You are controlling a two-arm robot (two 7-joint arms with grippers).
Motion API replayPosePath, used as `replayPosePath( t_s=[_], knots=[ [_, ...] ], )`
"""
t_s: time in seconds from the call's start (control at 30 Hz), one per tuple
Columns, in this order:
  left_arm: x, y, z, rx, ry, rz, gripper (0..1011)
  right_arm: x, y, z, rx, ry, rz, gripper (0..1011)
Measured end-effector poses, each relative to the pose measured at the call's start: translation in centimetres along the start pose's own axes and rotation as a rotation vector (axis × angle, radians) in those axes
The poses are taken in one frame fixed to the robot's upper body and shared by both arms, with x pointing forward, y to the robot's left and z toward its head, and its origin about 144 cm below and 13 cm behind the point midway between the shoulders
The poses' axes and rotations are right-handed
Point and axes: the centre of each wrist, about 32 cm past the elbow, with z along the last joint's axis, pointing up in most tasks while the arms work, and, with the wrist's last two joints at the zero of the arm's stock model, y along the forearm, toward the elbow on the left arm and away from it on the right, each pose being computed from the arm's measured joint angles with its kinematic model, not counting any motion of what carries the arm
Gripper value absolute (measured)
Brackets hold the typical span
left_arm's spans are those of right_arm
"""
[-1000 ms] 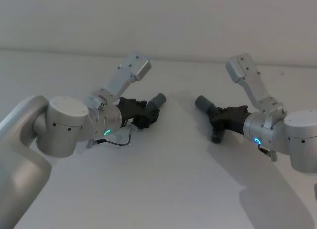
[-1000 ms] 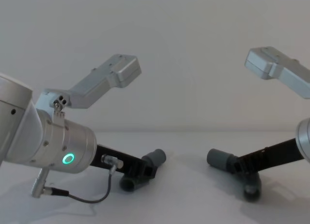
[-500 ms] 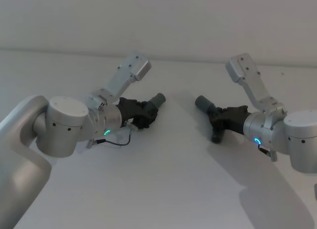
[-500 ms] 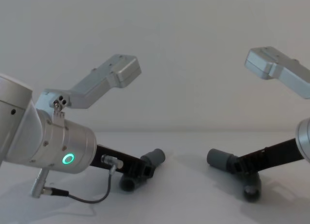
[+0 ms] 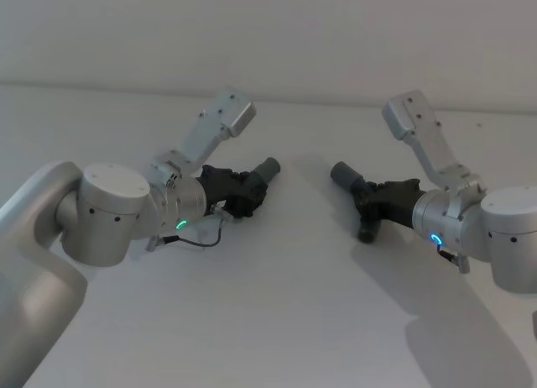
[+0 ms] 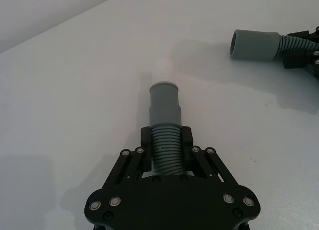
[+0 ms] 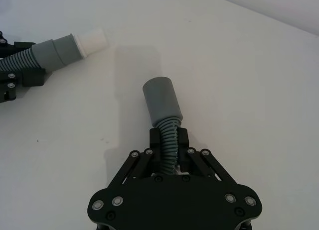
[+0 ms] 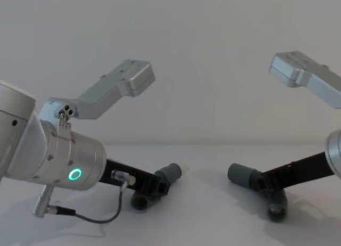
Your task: Use both hands to pick up one end of the pipe from the table, align the ends, and insert them.
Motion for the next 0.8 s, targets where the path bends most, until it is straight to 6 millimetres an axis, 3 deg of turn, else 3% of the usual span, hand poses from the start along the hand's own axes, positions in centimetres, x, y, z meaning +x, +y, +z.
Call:
replayPosePath(
  t_s=[0.8],
  knots=[
    [-0.1, 0.9, -0.2, -0.12, -0.17, 0.062, 330, 1.2, -1.3, -1.7, 0.12, -0.116, -0.072, 185]
  ],
)
